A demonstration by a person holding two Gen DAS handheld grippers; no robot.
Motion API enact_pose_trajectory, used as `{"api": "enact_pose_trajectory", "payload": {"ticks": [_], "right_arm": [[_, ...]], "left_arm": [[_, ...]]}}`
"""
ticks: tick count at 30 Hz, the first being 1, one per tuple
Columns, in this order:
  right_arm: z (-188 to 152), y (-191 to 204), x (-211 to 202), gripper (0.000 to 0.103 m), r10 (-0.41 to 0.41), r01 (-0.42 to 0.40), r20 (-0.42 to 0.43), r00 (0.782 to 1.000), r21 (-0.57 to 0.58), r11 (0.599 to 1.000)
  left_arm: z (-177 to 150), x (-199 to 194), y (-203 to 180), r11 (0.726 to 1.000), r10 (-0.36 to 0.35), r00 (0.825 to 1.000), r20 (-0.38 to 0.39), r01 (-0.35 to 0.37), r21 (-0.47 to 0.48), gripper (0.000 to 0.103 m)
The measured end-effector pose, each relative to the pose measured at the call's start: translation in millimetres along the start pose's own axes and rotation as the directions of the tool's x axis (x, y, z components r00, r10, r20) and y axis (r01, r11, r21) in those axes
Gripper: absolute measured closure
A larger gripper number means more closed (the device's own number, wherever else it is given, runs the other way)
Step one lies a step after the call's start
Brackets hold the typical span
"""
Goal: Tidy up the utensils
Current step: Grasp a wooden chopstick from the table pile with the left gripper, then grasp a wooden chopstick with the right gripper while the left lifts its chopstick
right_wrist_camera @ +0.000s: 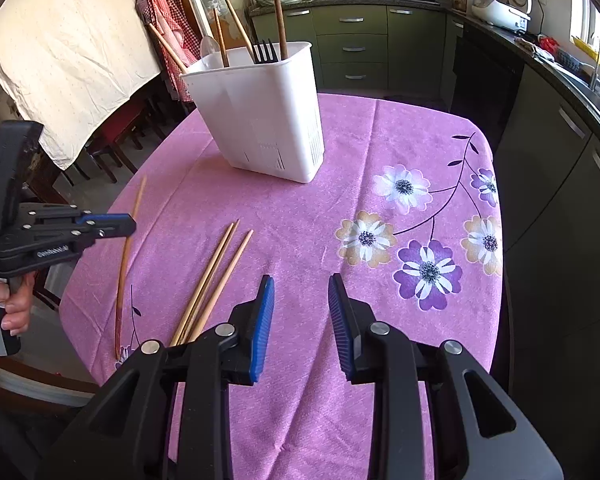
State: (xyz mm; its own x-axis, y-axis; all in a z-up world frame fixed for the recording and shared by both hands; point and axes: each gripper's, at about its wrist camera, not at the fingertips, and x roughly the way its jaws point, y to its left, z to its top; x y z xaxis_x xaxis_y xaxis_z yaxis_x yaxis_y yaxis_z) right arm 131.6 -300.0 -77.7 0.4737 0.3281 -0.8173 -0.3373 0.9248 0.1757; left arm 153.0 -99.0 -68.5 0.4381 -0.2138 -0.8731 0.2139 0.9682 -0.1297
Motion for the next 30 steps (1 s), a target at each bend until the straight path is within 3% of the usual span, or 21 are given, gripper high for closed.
{"api": "enact_pose_trajectory", "payload": {"ticks": [5,11,15,22,30], "right_arm": [[2.5,12.3,4.2,0.074,-0.016,0.016,-0.022,1.000,-0.023,1.000],[8.0,29.9,22.1,0.074,0.004,-0.007,-0.080,0.997,-0.035,0.999],[6.7,45.3,48.4,0.075,0.027,-0.033,-0.167,0.986,-0.033,0.999],[11.1,59.6,95.9,0.080,0.041,-0.038,-0.270,0.962,0.017,0.999],[13.9,68.1,128.2,0.089,0.009,0.005,-0.311,0.950,0.045,0.999]], "left_arm": [[-5.1,-44.4,9.1,0.998,0.030,0.989,0.148,-0.038,0.048,0.098],[-16.8,-66.2,12.6,0.997,0.022,0.978,0.210,-0.036,0.064,0.098],[-20.3,-75.3,15.1,0.997,0.012,0.968,0.251,-0.030,0.070,0.098],[-21.6,-77.2,24.0,0.997,-0.007,0.962,0.274,-0.013,0.070,0.098],[-22.5,-77.1,25.8,0.996,-0.018,0.959,0.281,-0.006,0.085,0.098]]}}
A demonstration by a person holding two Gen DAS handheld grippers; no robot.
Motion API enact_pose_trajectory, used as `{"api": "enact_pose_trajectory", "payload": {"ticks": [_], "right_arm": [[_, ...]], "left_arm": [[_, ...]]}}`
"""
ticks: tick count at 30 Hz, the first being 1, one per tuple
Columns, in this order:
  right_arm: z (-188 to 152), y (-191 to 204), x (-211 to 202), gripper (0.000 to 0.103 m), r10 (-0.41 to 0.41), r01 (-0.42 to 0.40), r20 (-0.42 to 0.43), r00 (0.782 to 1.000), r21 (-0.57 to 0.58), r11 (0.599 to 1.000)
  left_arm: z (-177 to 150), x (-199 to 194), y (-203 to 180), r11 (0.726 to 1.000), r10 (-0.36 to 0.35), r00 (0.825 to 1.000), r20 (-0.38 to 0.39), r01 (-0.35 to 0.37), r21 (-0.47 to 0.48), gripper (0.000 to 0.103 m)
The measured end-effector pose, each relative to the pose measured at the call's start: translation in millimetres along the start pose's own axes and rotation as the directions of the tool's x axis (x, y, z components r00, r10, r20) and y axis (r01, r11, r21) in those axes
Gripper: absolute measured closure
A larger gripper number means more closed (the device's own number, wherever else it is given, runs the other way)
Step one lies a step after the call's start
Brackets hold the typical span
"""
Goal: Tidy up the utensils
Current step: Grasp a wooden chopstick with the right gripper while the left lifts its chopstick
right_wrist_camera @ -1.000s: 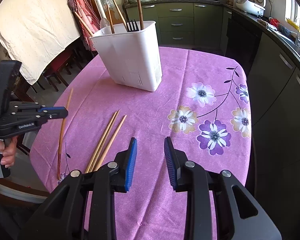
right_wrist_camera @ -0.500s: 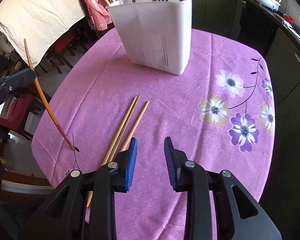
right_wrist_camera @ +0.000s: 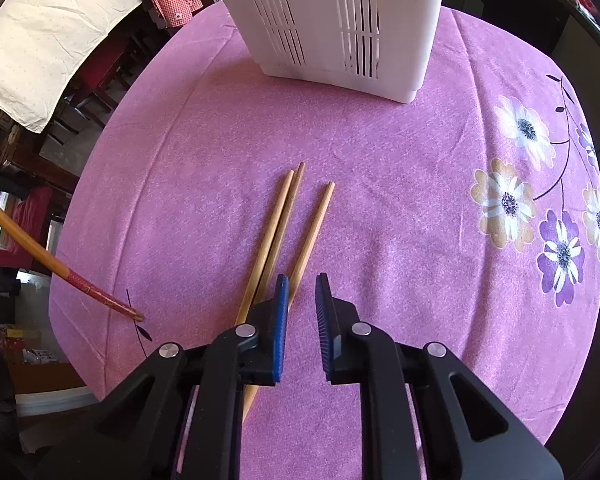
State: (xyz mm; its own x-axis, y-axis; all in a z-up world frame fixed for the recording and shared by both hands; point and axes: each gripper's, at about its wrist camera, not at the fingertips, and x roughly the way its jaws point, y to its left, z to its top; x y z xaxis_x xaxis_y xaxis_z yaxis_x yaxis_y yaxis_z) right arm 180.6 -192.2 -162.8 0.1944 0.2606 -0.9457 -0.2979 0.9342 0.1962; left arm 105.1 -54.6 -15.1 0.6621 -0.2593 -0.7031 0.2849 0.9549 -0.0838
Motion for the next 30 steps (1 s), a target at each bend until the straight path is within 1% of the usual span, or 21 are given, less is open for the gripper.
{"api": "enact_pose_trajectory", "payload": {"ticks": [6,9,11,13,16,19,21,24,27,28,30], "right_arm": [[6.3,4.9,11.6,0.089,-0.017,0.017,-0.019,1.000,0.009,1.000],[10.2,12.0,13.8,0.089,-0.046,0.046,-0.014,0.999,-0.002,0.999],[9.1,18.4,14.1,0.090,-0.082,0.082,-0.003,0.997,-0.028,0.996],[10.2,23.5,15.9,0.092,-0.110,0.110,0.011,0.994,-0.057,0.992],[11.4,23.9,18.0,0.094,-0.096,0.097,0.024,0.995,-0.046,0.994],[2.5,14.9,11.4,0.096,-0.071,0.073,0.044,0.997,-0.030,0.997],[-1.3,10.1,-1.2,0.096,-0.058,0.061,0.078,0.995,-0.027,0.998],[-7.7,5.6,-34.2,0.096,-0.041,0.046,0.168,0.985,-0.025,0.999],[-19.9,2.1,-74.9,0.097,-0.007,0.015,0.268,0.963,-0.027,1.000],[-25.0,0.6,-87.7,0.097,0.009,-0.001,0.297,0.955,-0.027,1.000],[-37.0,-2.4,-111.9,0.097,0.016,-0.006,0.358,0.934,-0.027,1.000]], "left_arm": [[0.6,2.6,-3.9,1.000,-0.011,1.000,-0.002,0.011,0.020,0.098],[1.1,4.0,-6.3,1.000,-0.016,1.000,-0.003,0.016,0.026,0.098],[1.2,4.5,-7.2,0.999,-0.017,1.000,-0.003,0.018,0.027,0.098],[1.1,4.6,-7.0,0.999,-0.018,1.000,-0.003,0.018,0.027,0.098],[1.6,4.7,-7.2,0.999,-0.016,1.000,-0.004,0.016,0.028,0.098],[2.4,5.2,-7.7,1.000,-0.013,1.000,-0.006,0.013,0.028,0.098],[2.7,5.2,-7.8,1.000,-0.012,1.000,-0.006,0.013,0.029,0.098],[2.7,5.2,-8.5,1.000,-0.012,1.000,-0.006,0.012,0.028,0.098],[2.2,4.6,-8.1,1.000,-0.009,1.000,-0.007,0.010,0.025,0.098],[2.2,4.2,-7.9,1.000,-0.010,1.000,-0.007,0.010,0.024,0.098],[1.5,3.6,-6.6,1.000,-0.007,1.000,-0.007,0.007,0.025,0.098]]}}
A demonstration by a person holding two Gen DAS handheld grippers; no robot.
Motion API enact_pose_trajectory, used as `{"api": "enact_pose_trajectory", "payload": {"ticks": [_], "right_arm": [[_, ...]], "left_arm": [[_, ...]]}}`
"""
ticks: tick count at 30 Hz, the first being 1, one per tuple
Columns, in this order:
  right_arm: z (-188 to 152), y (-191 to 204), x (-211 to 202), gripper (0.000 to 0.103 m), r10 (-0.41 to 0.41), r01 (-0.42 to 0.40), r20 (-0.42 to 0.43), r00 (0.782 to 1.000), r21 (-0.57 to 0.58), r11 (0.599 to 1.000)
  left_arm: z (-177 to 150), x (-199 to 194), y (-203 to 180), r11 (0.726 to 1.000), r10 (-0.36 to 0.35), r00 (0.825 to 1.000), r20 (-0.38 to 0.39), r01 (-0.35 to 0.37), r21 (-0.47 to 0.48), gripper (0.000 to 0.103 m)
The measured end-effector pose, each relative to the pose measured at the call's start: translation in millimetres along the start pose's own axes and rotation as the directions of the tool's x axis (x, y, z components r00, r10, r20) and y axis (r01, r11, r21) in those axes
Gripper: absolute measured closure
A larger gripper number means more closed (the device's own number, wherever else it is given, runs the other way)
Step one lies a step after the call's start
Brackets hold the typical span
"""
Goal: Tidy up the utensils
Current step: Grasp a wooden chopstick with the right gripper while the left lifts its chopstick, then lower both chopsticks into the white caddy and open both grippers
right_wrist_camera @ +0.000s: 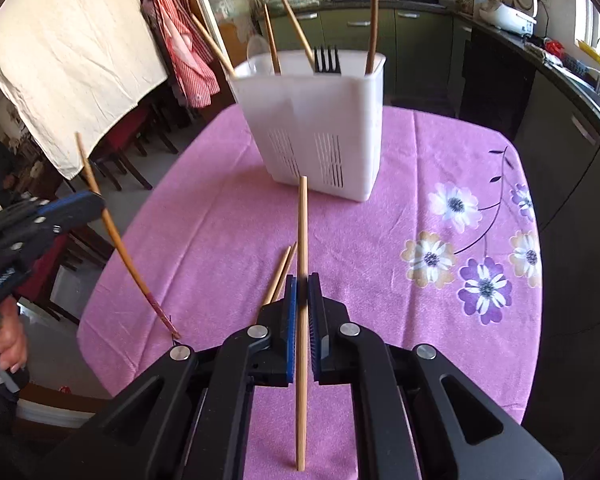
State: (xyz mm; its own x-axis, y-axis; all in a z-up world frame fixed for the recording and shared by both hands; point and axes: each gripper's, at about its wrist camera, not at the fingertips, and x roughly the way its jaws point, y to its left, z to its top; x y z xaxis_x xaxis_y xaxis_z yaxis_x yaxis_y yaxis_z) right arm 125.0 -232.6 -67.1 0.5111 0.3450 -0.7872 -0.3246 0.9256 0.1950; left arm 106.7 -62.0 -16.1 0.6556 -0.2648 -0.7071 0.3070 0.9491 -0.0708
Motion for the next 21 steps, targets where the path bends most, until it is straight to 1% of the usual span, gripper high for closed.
{"api": "enact_pose_trajectory", "payload": {"ticks": [5,9,12,21], "right_arm": [[-14.4,-10.7,-51.1,0.097,0.019,-0.019,0.103,0.995,-0.002,1.000],[-28.0,-19.6,-74.0,0.097,0.039,-0.042,0.140,0.989,0.014,0.999],[-35.2,-15.1,-83.1,0.097,0.042,-0.045,0.150,0.988,0.014,0.999],[-36.8,-11.7,-81.7,0.097,0.064,-0.064,0.147,0.987,-0.003,0.998]], "left_arm": [[-0.6,-1.8,-2.2,1.000,0.005,1.000,-0.001,-0.005,0.009,0.097],[-2.0,-5.4,-5.1,1.000,0.002,1.000,0.002,-0.002,0.020,0.098],[-0.7,-8.2,-7.7,1.000,0.003,1.000,0.006,-0.003,0.028,0.098],[-0.1,-13.9,-12.4,0.999,0.007,1.000,0.013,-0.008,0.045,0.098]]}}
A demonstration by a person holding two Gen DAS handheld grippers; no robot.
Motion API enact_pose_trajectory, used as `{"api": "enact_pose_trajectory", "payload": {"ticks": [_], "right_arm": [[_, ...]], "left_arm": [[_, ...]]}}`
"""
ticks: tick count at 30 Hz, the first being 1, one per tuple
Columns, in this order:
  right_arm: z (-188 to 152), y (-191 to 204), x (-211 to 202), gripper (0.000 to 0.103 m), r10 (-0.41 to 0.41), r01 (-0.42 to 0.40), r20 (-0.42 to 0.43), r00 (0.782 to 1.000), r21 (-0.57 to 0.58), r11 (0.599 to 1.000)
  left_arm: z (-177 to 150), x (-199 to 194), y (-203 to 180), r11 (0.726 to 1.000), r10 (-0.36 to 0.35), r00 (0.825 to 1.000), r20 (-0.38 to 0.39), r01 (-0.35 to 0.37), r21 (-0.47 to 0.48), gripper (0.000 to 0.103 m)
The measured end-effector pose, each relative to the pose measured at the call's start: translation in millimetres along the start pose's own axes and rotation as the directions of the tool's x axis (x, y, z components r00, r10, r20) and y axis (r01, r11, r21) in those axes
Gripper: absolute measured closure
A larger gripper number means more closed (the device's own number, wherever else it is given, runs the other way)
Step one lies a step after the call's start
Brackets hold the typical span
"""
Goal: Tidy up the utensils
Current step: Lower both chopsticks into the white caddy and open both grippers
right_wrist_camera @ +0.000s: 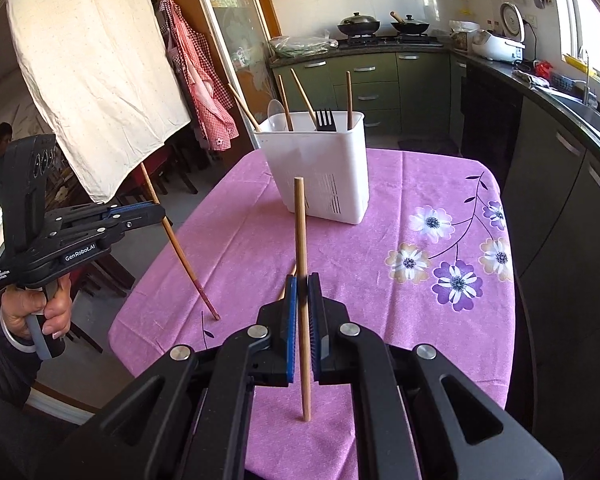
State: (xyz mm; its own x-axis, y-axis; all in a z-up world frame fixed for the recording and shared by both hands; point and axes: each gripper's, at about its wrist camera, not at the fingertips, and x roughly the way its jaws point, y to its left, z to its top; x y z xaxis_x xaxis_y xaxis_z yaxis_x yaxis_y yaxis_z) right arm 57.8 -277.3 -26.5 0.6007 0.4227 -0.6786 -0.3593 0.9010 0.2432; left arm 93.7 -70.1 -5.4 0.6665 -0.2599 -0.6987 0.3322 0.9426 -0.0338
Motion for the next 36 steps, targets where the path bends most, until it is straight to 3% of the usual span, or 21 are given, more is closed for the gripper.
{"api": "enact_pose_trajectory", "payload": {"ticks": [9,17,25,29,36], "right_arm": [[8.1,3.2,-4.8,0.097,0.003,-0.002,0.018,1.000,-0.015,1.000],[44.9,8.6,-23.7,0.097,0.004,0.000,0.093,0.996,-0.044,0.999],[90.8,16.9,-40.0,0.097,0.012,0.003,0.147,0.989,-0.096,0.995],[104.0,16.4,-39.4,0.097,0.018,-0.001,0.153,0.988,-0.114,0.993],[109.0,4.3,-33.0,0.097,0.040,-0.023,0.148,0.988,-0.115,0.993]], "left_arm": [[4.4,-6.4,2.0,1.000,0.002,1.000,0.016,-0.002,0.003,0.098],[27.8,-17.0,3.2,1.000,-0.019,0.999,0.043,0.019,-0.002,0.098],[87.8,-46.7,4.2,0.999,-0.035,0.985,0.169,0.037,-0.005,0.098],[126.8,-58.3,1.7,0.999,-0.051,0.964,0.261,0.054,-0.006,0.098],[186.6,-37.2,-2.9,1.000,-0.003,0.937,0.350,0.008,-0.013,0.098]]}}
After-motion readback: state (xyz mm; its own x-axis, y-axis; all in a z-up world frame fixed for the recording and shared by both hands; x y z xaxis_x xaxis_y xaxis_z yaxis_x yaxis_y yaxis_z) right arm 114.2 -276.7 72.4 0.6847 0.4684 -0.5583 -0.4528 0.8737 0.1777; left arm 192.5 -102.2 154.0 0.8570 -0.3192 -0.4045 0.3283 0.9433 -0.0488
